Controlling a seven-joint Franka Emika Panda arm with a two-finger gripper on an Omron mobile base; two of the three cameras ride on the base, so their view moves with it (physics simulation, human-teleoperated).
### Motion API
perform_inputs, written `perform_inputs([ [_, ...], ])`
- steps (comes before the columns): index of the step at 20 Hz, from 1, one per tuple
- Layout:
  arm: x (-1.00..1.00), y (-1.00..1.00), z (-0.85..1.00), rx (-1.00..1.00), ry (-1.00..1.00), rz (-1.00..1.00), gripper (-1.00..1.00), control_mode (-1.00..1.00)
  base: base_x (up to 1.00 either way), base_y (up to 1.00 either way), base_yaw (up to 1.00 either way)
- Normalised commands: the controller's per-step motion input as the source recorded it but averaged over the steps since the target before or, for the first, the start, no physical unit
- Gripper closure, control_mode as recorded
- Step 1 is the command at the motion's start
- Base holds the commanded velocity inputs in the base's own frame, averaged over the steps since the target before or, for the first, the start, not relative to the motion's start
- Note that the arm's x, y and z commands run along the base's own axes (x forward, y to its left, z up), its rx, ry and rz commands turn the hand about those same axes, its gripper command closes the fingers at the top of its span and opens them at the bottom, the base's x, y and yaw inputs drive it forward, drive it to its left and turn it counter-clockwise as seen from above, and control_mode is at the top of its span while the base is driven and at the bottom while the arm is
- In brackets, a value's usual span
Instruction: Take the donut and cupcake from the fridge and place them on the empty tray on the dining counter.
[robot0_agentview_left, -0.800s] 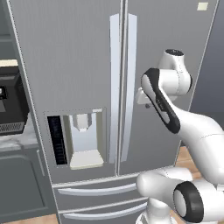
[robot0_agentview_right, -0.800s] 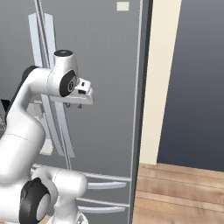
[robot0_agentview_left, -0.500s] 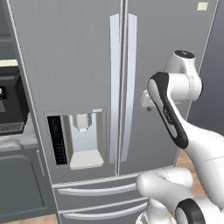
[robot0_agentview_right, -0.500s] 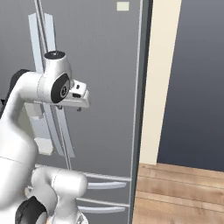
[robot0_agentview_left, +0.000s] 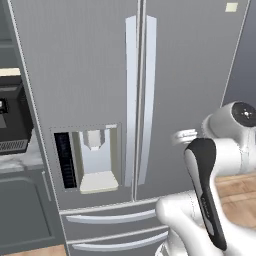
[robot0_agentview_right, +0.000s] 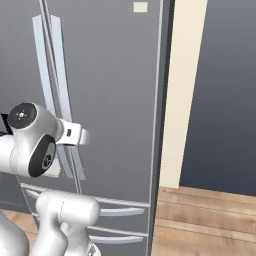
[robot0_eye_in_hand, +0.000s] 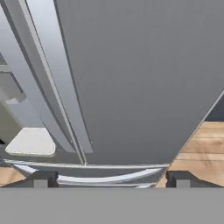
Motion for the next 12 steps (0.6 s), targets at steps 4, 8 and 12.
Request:
perform_inputs([
  [4, -0.15, 0.0, -0.06, 0.0, -0.15, -0.02, -1.0, 1.0, 0.0, 0.0, 0.0],
  [8, 0.0, 0.0, 0.0, 0.0, 0.0, 0.0, -1.0, 1.0, -0.66, 0.02, 0.0],
  [12, 0.0, 0.0, 0.0, 0.0, 0.0, 0.0, -1.0, 1.0, -0.82, 0.26, 0.0],
])
